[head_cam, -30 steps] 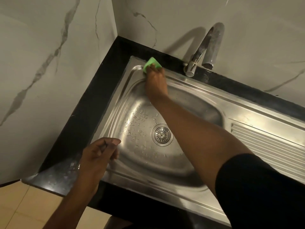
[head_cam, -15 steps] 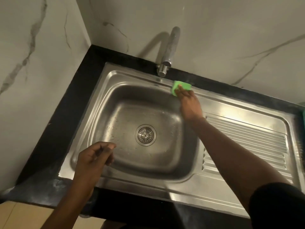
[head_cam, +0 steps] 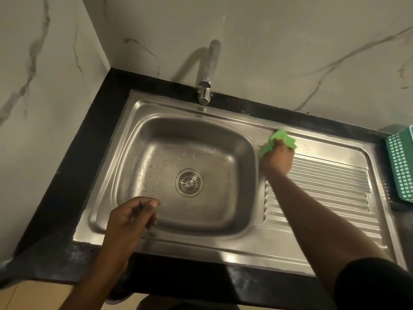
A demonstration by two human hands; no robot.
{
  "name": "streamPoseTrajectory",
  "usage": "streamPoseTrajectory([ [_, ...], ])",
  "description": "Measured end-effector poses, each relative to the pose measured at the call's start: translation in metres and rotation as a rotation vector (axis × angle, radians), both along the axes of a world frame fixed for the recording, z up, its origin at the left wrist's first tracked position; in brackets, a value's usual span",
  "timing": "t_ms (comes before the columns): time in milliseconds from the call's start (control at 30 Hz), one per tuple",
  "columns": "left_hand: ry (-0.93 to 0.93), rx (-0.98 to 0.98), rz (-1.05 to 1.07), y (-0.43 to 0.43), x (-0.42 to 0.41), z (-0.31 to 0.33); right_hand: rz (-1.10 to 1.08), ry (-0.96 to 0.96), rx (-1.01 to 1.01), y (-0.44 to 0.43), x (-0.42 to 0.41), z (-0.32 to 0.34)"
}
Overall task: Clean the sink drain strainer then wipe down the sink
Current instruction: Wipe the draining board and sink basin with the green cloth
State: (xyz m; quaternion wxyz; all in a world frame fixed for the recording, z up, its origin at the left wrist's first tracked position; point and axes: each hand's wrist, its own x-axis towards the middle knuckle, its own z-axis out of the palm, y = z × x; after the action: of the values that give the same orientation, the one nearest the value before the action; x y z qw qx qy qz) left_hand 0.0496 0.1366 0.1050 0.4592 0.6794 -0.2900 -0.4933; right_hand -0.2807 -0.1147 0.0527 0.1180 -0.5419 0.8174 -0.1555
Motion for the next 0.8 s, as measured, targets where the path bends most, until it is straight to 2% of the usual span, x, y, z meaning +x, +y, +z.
streamPoseTrajectory([
  [167,0.003,0.005,0.016,0.006,-0.001,0.000,0.265,-0.054,0.074,0.001,0.062,-0.005],
  [333,0.007,-0.006,0.012,0.014,0.001,0.002,0.562,0.101,0.162,0.010,0.019,0.002],
  [500,0.005,-0.019,-0.013,0.018,0.003,-0.001,0.618,0.128,0.084,0.083,-0.021,-0.002],
  [700,0.023,-0.048,-0.056,0.015,0.001,-0.002,0.686,0.202,0.037,0.186,-0.016,0.003],
  [800,0.028,-0.070,-0.085,0.015,0.001,0.000,0.665,0.179,0.190,0.222,-0.009,0.017],
])
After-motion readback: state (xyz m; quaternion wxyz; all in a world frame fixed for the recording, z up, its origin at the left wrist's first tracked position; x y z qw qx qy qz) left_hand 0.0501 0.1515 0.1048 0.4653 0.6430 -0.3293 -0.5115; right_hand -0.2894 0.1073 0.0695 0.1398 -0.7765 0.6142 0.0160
